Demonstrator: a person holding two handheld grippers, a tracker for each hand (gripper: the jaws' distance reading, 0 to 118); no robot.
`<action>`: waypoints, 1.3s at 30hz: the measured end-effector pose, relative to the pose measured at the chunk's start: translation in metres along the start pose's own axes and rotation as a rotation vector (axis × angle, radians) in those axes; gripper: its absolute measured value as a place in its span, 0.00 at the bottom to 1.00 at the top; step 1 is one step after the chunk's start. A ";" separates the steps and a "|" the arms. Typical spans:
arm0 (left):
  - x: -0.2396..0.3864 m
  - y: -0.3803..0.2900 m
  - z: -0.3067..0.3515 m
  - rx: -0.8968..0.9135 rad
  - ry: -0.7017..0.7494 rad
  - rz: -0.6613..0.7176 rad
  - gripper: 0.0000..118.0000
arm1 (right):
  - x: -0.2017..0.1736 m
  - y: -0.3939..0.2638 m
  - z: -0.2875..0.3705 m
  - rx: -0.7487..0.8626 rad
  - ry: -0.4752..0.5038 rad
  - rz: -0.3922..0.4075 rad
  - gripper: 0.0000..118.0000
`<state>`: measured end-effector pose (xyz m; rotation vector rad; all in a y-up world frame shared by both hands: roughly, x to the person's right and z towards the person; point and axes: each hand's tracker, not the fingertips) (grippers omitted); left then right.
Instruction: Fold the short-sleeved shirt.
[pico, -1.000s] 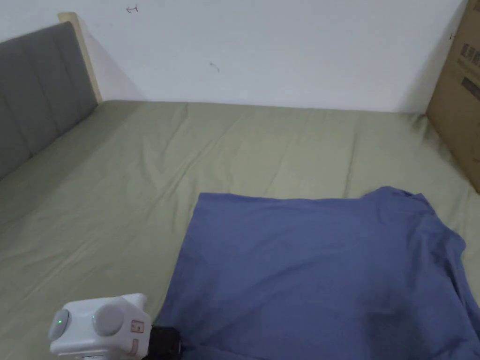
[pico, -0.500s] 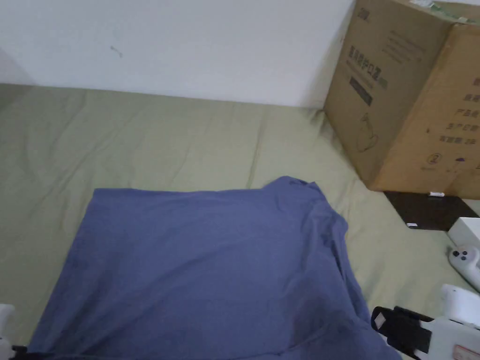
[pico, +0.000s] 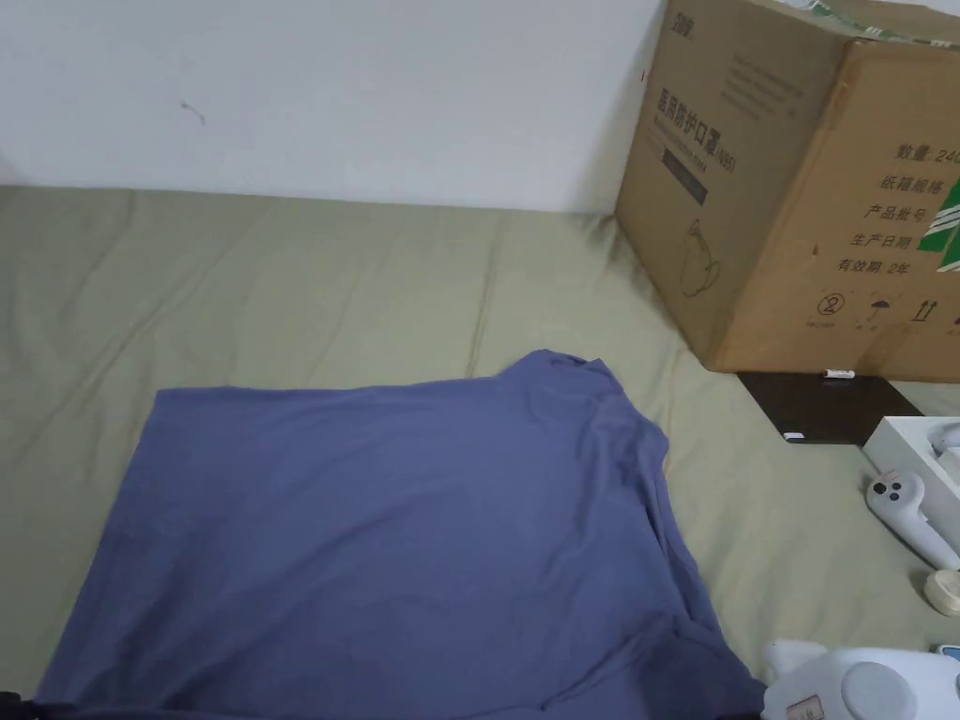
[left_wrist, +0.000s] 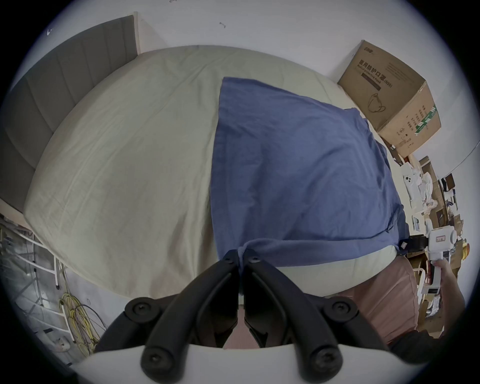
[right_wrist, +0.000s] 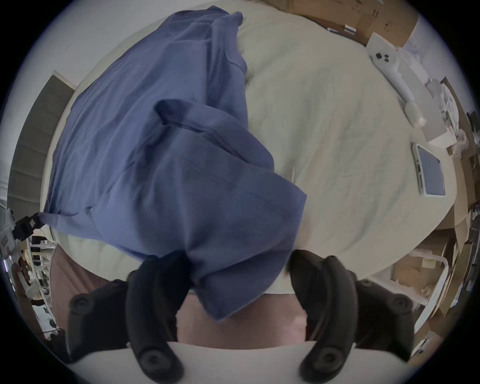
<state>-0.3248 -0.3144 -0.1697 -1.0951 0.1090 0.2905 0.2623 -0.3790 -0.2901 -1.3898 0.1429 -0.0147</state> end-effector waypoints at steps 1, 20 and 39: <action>-0.001 -0.001 -0.002 -0.005 0.001 0.003 0.01 | -0.002 0.001 0.005 0.002 0.029 0.023 0.40; -0.020 -0.024 0.045 -0.044 -0.072 0.001 0.01 | 0.024 -0.054 0.090 0.086 0.159 -0.042 0.04; -0.029 0.159 -0.075 -0.137 -0.130 0.158 0.01 | -0.011 0.186 0.064 0.106 0.201 -0.212 0.04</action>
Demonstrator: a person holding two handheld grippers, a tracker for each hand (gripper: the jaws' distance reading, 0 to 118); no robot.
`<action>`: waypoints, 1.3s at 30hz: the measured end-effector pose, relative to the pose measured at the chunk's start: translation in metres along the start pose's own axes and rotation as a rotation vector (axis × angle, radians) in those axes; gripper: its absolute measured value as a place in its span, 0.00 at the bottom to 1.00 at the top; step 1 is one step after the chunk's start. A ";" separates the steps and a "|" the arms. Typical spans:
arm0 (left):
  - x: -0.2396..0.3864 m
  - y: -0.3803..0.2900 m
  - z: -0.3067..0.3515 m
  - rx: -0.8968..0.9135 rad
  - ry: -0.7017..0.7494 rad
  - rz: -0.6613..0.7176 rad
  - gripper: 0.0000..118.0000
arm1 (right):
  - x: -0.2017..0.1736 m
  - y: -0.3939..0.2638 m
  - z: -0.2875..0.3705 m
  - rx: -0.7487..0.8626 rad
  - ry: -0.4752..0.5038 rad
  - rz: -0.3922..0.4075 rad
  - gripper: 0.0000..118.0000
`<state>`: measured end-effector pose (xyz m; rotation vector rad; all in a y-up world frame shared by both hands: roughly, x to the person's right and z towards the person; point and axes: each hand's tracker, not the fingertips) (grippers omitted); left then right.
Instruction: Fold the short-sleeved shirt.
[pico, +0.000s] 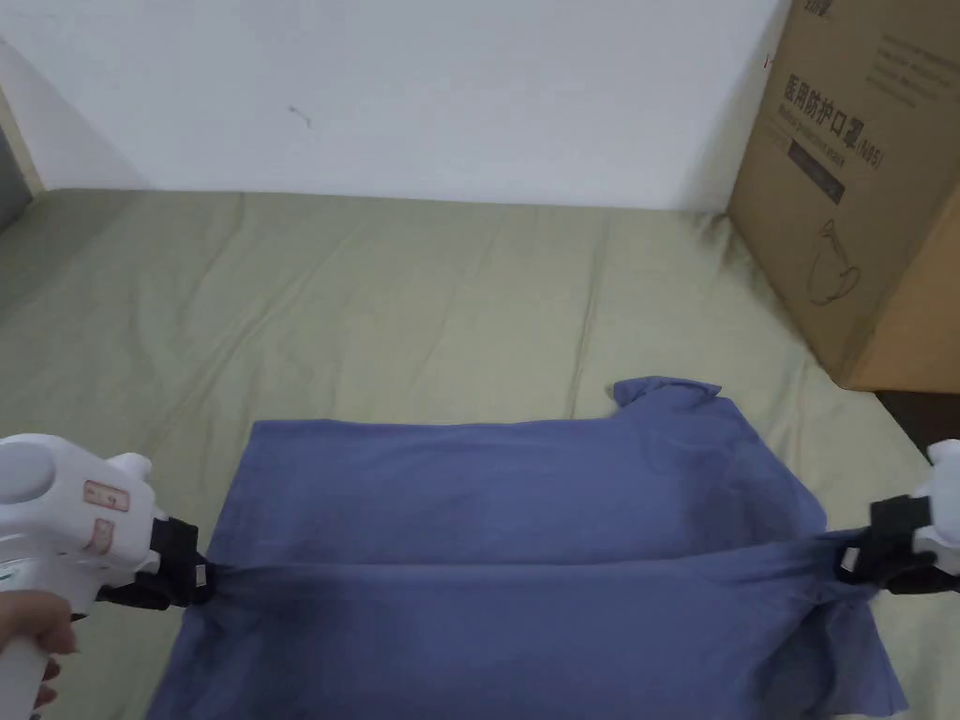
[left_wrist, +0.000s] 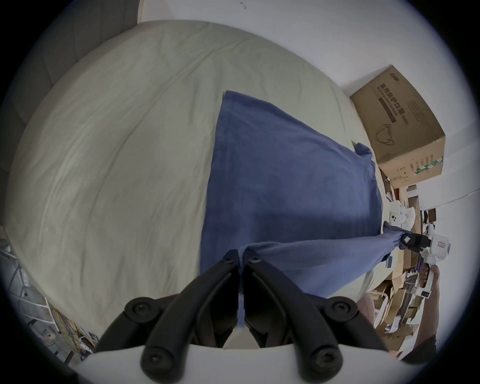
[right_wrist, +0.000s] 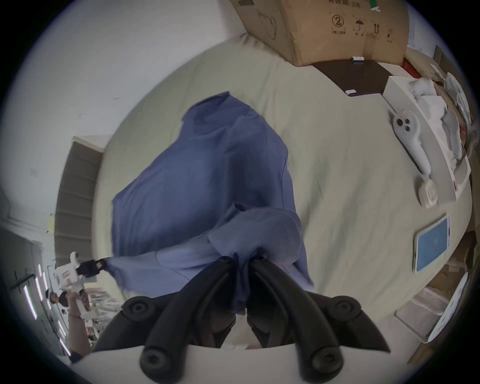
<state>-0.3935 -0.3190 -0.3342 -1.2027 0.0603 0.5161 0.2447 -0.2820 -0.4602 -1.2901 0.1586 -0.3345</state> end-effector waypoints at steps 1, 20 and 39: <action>-0.001 0.005 -0.010 -0.017 0.005 0.010 0.01 | -0.003 0.006 -0.014 -0.002 -0.015 0.007 0.04; 0.031 -0.113 0.109 0.635 -0.078 -0.128 0.89 | -0.033 -0.128 0.074 0.569 0.181 0.178 0.96; -0.016 -0.114 0.021 0.181 0.139 -0.099 0.77 | -0.053 -0.189 0.093 0.677 0.181 0.236 0.06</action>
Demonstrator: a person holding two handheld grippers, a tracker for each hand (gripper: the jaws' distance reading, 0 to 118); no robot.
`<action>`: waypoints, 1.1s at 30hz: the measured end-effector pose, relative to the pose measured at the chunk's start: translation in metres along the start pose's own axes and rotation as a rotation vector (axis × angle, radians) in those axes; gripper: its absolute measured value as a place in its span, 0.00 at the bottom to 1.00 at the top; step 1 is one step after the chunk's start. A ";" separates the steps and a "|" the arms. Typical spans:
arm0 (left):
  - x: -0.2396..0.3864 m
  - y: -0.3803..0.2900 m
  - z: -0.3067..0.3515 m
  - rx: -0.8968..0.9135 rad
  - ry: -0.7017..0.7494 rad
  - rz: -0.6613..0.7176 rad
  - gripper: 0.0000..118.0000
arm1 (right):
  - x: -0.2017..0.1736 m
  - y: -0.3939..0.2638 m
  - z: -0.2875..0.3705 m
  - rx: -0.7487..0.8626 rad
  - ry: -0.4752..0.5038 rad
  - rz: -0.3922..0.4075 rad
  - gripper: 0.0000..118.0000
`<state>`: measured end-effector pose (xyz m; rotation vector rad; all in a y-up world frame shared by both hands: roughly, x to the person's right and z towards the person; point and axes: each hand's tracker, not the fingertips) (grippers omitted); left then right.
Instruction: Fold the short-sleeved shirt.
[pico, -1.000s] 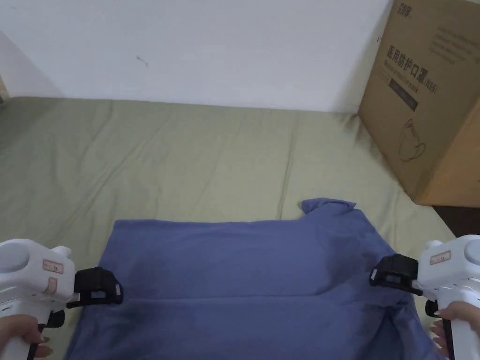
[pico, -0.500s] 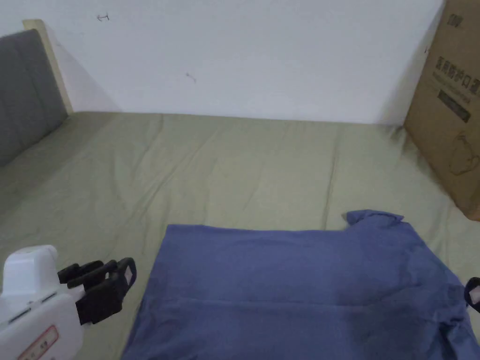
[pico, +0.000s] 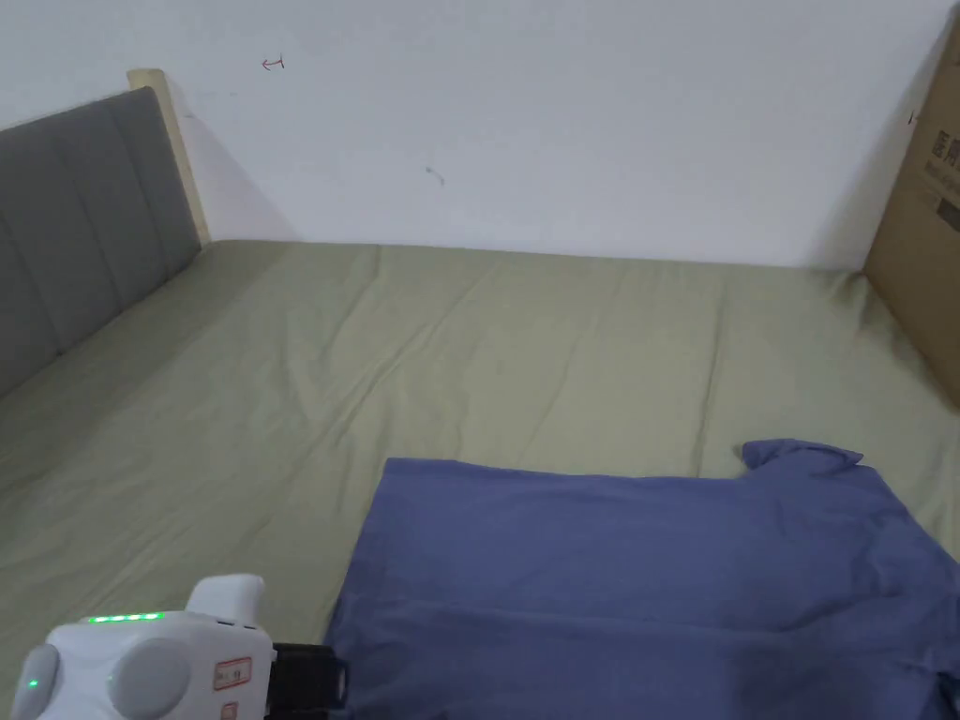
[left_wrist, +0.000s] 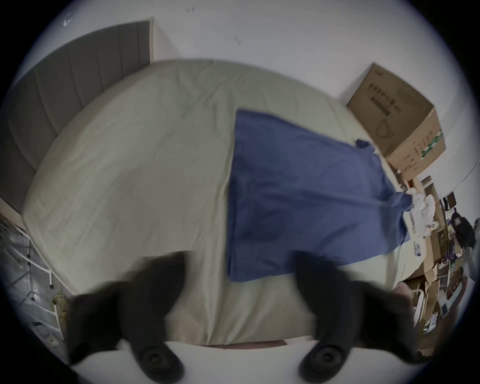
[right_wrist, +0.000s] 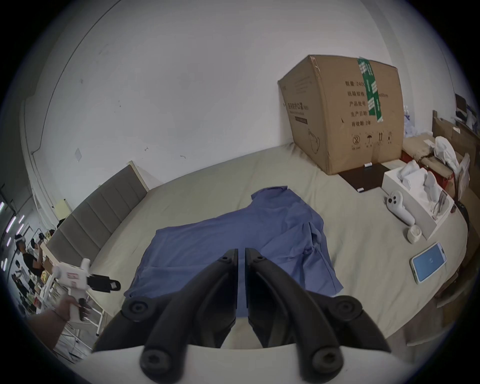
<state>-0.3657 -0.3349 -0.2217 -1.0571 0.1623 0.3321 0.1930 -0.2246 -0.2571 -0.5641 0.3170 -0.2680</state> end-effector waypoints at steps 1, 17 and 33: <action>-0.001 -0.001 -0.008 0.010 0.011 -0.002 0.89 | 0.002 -0.001 0.000 -0.007 -0.001 -0.011 0.06; 0.028 -0.010 -0.030 0.039 0.115 -0.098 0.09 | 0.052 -0.014 -0.013 -0.102 -0.104 -0.103 0.06; 0.038 0.003 0.023 0.150 0.027 -0.007 0.04 | 0.172 -0.029 -0.156 -0.592 -0.233 -0.386 0.95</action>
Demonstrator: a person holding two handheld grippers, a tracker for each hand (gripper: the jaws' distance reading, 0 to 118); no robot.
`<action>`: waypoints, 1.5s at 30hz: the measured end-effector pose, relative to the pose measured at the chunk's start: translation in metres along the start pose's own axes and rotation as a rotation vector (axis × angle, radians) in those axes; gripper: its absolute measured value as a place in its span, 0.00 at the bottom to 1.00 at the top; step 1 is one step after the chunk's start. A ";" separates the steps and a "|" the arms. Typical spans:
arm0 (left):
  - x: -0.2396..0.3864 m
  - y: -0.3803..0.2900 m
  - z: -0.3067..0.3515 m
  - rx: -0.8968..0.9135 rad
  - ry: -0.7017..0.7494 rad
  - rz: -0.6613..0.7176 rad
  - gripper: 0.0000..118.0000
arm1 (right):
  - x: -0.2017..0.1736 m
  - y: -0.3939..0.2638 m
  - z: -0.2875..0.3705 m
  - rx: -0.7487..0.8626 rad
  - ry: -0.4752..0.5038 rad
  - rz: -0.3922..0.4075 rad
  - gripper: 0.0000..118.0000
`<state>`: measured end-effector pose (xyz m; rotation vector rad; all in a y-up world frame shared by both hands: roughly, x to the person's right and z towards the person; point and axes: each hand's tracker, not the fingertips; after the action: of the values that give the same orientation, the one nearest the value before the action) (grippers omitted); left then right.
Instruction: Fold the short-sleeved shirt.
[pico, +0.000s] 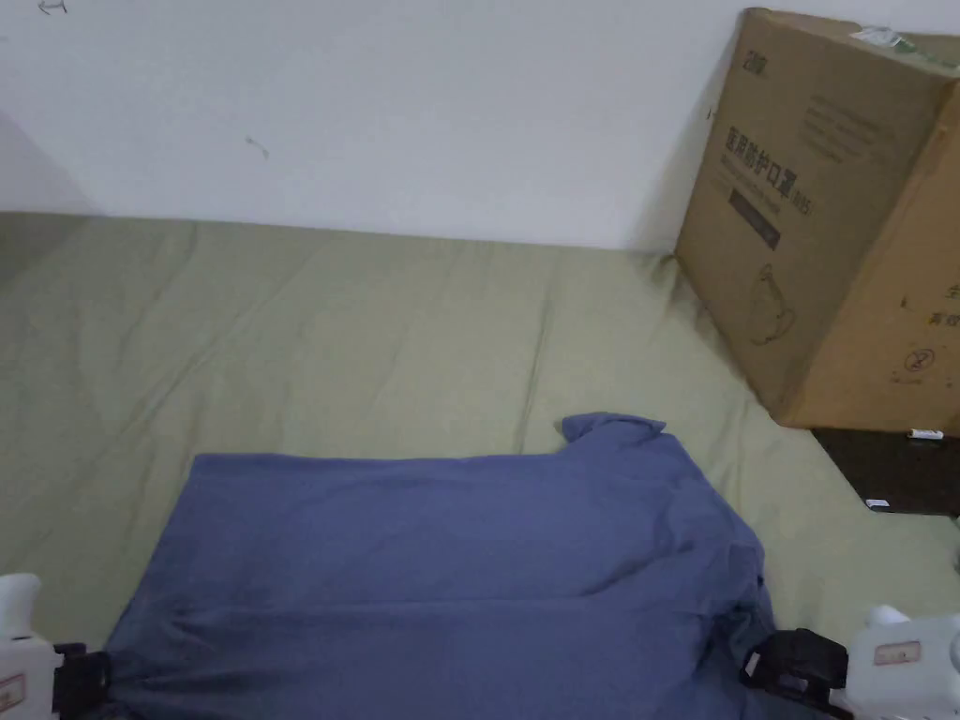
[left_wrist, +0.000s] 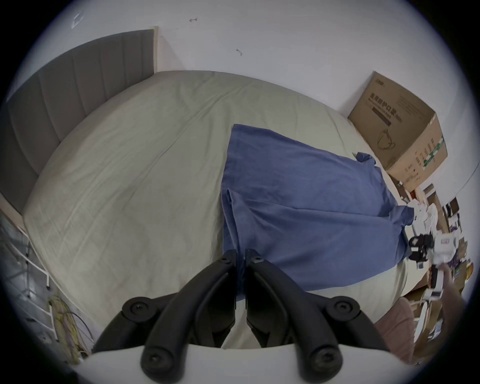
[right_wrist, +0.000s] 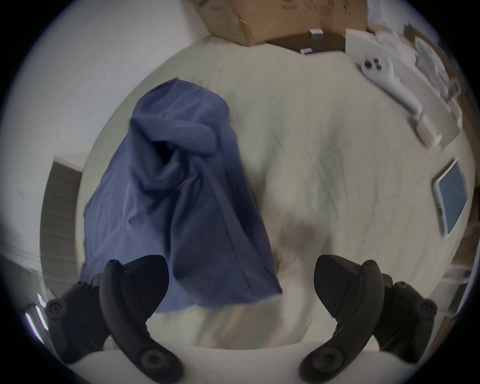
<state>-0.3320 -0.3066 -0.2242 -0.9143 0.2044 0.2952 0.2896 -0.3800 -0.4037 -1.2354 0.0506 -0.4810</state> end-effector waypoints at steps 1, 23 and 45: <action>0.001 0.000 -0.001 -0.009 0.007 -0.007 0.04 | 0.002 0.003 -0.002 0.002 0.016 -0.022 0.92; -0.033 0.006 0.032 -0.082 -0.043 -0.059 0.04 | 0.001 -0.054 0.117 0.050 -0.015 0.169 0.05; -0.014 0.008 0.087 0.145 -0.214 -0.021 0.93 | -0.066 -0.099 0.138 0.242 0.002 0.371 0.96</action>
<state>-0.3439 -0.2343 -0.1744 -0.7353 0.0184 0.3519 0.2385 -0.2557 -0.2806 -0.9601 0.2132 -0.1590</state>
